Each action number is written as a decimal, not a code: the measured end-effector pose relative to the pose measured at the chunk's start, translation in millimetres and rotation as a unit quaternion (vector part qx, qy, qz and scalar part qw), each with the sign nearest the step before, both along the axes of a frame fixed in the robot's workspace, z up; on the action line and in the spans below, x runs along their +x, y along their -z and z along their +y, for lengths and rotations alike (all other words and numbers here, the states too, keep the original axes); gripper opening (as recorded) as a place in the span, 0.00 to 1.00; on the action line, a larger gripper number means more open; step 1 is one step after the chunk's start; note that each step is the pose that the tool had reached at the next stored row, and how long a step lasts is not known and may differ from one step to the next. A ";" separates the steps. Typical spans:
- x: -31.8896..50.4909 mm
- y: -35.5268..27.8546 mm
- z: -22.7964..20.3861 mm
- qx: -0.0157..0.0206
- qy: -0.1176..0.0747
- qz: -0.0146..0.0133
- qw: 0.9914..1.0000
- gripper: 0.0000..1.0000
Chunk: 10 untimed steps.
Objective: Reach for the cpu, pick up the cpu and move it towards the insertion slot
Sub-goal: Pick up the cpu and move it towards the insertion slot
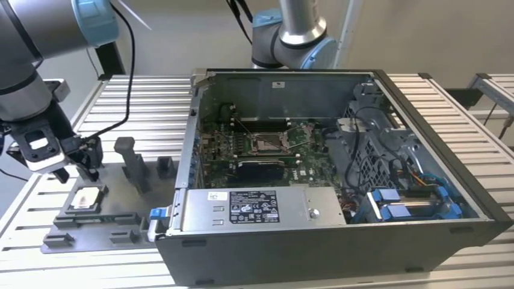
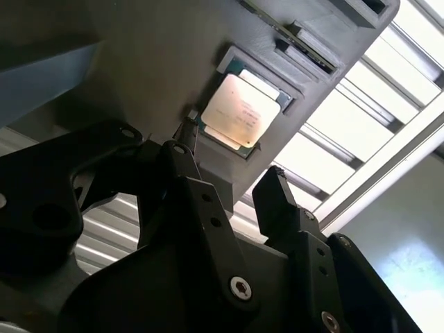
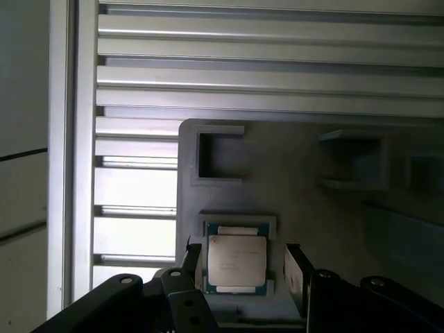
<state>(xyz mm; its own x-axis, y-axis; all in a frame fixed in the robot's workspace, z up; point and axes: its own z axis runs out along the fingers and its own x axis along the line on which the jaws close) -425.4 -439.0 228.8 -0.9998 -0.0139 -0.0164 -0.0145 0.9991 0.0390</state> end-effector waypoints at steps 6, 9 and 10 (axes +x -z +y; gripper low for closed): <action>0.0 7.4 0.0 0.000 0.000 0.000 1.000 1.00; -0.1 10.7 -1.4 0.000 0.000 0.000 1.000 1.00; -0.1 11.5 -2.5 0.000 0.000 0.000 1.000 1.00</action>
